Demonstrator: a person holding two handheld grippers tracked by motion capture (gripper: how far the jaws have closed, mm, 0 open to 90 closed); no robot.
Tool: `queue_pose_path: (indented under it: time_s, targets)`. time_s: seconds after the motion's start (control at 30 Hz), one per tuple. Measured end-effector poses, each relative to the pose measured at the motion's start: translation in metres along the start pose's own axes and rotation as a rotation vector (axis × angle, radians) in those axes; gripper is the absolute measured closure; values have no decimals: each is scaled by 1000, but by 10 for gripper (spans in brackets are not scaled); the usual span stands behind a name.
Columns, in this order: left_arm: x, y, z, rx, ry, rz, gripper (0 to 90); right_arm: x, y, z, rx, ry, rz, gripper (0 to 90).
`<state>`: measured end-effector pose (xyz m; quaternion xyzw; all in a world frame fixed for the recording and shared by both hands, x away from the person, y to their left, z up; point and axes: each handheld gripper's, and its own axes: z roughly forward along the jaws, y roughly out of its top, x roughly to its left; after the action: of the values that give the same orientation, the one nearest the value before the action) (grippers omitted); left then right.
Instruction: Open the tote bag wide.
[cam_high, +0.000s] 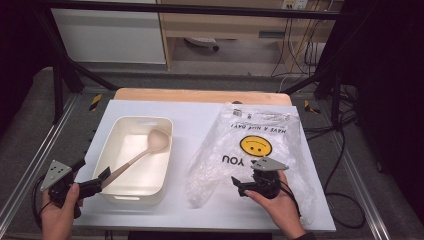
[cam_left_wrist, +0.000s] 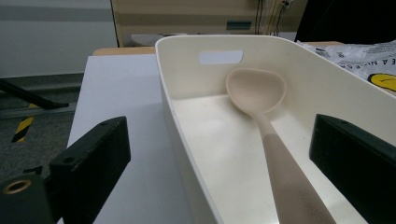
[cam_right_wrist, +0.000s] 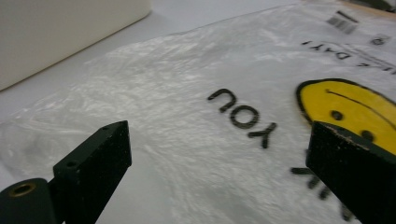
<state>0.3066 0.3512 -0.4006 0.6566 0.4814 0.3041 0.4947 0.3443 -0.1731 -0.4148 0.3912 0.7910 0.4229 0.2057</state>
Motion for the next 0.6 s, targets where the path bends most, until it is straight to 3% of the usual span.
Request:
queue_pose_path:
  time_s: [0.6]
  targets:
    - [2, 0, -1, 1, 7, -4, 48, 69, 9, 45, 74, 192, -68, 76]
